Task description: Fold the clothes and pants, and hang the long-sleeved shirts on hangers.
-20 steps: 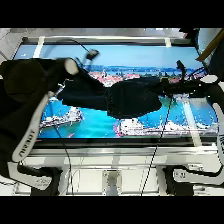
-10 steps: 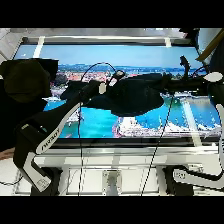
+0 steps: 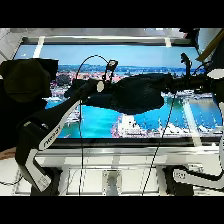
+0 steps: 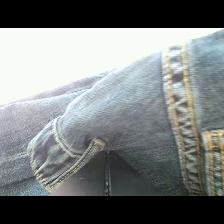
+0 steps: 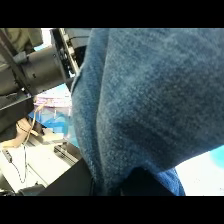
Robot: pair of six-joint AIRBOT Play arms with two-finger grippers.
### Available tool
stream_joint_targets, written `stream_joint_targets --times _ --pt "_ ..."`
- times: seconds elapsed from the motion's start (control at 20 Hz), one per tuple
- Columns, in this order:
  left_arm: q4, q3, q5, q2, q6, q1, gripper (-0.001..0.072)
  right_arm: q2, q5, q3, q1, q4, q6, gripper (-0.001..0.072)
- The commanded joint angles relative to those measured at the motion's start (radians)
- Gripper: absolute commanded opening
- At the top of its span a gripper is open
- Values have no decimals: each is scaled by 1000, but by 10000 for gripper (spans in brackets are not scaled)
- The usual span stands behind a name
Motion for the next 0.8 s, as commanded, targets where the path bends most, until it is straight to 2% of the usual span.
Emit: stream_joint_targets --times 0.0,0.1,0.2,0.35,0.5,0.75 --pt "6 1 -45 -10 -9 12 16 0 -1 2 1 -13 0 57" --pt "45 1 -108 33 -10 42 17 0 -12 2 0 -12 0 57" --pt "77 1 -226 80 -10 84 16 0 -24 3 1 -11 0 57" --pt "76 0 -354 75 5 106 16 0 -70 24 8 -11 28 56" --pt "70 0 -315 14 14 62 16 0 -114 84 53 -11 47 56" --pt "-3 1 -66 -28 29 -32 17 -2 -127 154 132 -34 127 56"
